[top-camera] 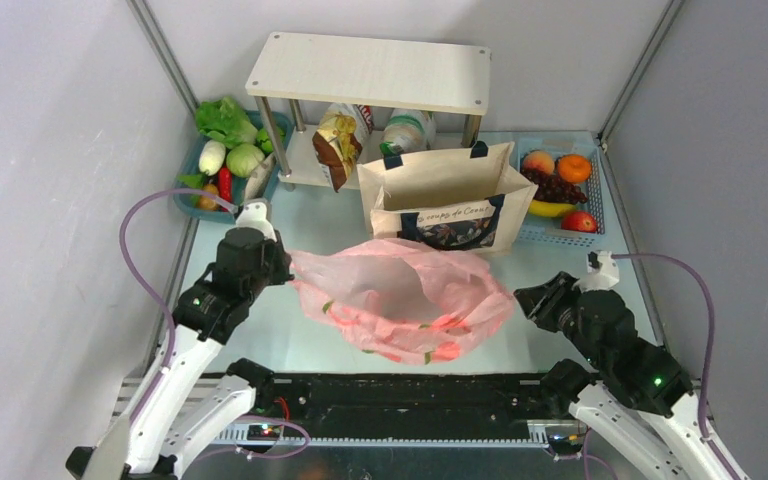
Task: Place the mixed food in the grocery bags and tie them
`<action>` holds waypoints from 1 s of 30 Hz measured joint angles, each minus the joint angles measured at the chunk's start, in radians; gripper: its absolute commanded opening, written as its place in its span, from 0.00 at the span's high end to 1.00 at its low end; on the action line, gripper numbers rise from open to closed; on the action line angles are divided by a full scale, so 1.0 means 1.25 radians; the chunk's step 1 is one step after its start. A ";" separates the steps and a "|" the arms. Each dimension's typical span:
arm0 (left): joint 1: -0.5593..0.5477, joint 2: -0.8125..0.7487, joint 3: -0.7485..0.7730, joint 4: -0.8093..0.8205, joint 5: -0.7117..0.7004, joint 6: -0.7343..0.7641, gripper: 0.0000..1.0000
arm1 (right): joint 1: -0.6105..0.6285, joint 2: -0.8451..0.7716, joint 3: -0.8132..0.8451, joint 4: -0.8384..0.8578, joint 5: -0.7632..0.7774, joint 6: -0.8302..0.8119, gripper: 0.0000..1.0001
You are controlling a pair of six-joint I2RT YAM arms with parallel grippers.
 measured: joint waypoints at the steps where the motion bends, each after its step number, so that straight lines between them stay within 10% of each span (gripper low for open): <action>1: 0.002 -0.011 -0.009 0.006 0.020 0.010 1.00 | -0.002 0.000 0.000 0.005 -0.023 -0.023 0.46; 13: 0.003 -0.040 -0.027 0.068 0.198 0.051 1.00 | 0.035 0.227 0.063 0.056 -0.305 -0.188 0.21; 23: 0.004 -0.049 -0.028 0.072 0.204 0.052 1.00 | 0.199 0.334 0.150 -0.077 -0.109 -0.170 0.16; 30: 0.004 -0.062 -0.036 0.073 0.184 0.055 1.00 | 0.244 0.410 0.161 -0.182 0.015 -0.089 0.35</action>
